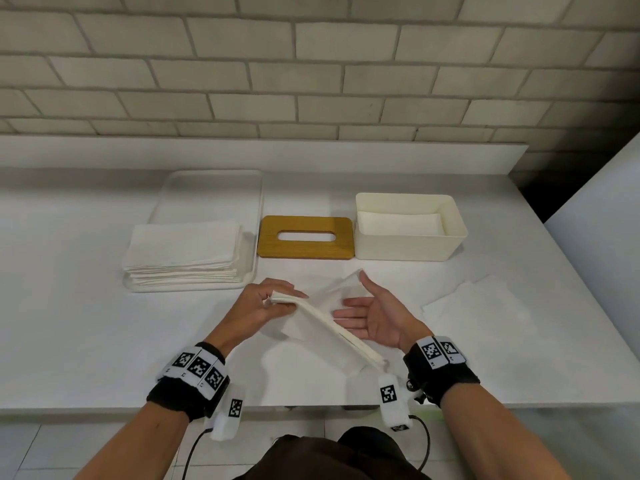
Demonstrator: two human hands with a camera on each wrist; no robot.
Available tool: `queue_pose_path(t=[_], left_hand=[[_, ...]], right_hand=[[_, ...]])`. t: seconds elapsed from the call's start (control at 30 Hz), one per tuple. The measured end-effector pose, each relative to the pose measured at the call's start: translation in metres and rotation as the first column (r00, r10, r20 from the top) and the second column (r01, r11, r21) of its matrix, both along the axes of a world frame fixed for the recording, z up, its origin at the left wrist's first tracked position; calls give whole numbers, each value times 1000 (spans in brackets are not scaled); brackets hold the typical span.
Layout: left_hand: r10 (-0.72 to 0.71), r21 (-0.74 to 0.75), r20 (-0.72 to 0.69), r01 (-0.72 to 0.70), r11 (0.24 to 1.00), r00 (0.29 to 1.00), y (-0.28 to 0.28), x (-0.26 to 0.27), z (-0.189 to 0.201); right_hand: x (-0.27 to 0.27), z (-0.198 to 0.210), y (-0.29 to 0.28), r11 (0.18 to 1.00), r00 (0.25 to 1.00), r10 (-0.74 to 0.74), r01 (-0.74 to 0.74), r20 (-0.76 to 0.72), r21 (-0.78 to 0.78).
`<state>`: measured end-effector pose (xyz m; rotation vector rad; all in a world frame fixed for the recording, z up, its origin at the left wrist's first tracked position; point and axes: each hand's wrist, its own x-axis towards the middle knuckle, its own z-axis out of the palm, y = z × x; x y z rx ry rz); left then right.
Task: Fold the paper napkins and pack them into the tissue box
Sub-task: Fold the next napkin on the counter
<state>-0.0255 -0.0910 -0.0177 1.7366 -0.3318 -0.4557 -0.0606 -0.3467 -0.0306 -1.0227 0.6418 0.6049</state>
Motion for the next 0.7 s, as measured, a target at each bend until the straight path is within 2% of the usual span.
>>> queue_pose_path(t=[0.07, 0.23, 0.3, 0.37, 0.43, 0.53, 0.63, 0.7], left_hand=[[-52, 15, 11, 52, 999, 999, 0, 0, -1], [-186, 63, 77, 182, 981, 979, -4, -2, 1], [-216, 78, 125, 208, 975, 968, -5, -1, 4], [-222, 87, 165, 210, 974, 961, -5, 2, 10], [-160, 43, 153, 155, 987, 975, -5, 5, 15], [32, -77, -2, -32, 997, 999, -2, 9, 16], [162, -137, -145, -182, 974, 976, 1, 12, 8], [199, -164, -187, -230, 959, 962, 3, 12, 2]], right_hand=[[2, -4, 1, 1000, 1000, -13, 13, -5, 15], [7, -2, -1, 965, 983, -181, 180, -12, 189], [7, 4, -3, 946, 968, -246, 232, 37, 224], [8, 7, -5, 945, 953, -286, 263, 96, 196], [9, 7, -8, 937, 936, -326, 302, 131, 176], [7, 5, -11, 940, 939, -321, 300, 126, 159], [1, 1, -11, 955, 950, -295, 290, 104, 62], [0, -6, -11, 952, 942, -307, 304, 135, 41]])
